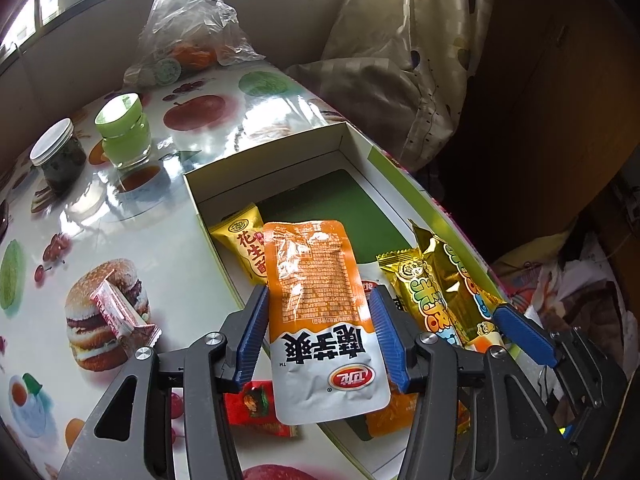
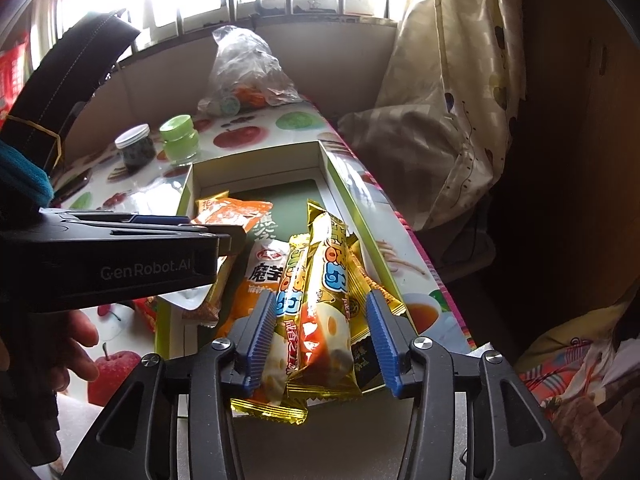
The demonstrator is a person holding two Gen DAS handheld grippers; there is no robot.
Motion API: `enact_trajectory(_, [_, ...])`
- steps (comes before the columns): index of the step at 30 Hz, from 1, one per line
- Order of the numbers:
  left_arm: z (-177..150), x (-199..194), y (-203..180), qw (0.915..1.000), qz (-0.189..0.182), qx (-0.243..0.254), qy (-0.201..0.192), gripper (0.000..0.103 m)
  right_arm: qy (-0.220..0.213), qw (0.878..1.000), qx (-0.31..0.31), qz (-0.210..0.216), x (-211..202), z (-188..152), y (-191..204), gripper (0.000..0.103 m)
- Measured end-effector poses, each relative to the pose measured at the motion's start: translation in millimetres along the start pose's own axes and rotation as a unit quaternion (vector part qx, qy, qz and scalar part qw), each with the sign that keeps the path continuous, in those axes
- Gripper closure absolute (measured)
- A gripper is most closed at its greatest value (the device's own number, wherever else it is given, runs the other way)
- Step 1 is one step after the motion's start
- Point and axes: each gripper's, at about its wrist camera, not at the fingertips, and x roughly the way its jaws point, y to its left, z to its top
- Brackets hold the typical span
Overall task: Organize snacks
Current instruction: 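Lower both held snacks into the box and open both grippers, then withdraw both open grippers from the box toward the loose candies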
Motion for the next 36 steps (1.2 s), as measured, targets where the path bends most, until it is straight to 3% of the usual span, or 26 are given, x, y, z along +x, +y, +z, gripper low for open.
enact_trajectory(12, [-4.0, -30.2, 1.5, 0.9994, 0.004, -0.002, -0.035, 0.05, -0.014, 0.999, -0.009, -0.029, -14.5, -0.9, 5.7, 0.05])
enact_trajectory(23, [-25.5, -71.8, 22.9, 0.9967, 0.019, -0.031, -0.072, 0.05, -0.063, 0.993, -0.031, -0.092, -47.8, 4.8, 23.4, 0.05])
enact_trajectory(36, [-53.2, -88.1, 52.6, 0.9944, 0.032, -0.065, -0.077, 0.05, -0.079, 0.992, -0.052, -0.087, -62.4, 7.6, 43.2, 0.05])
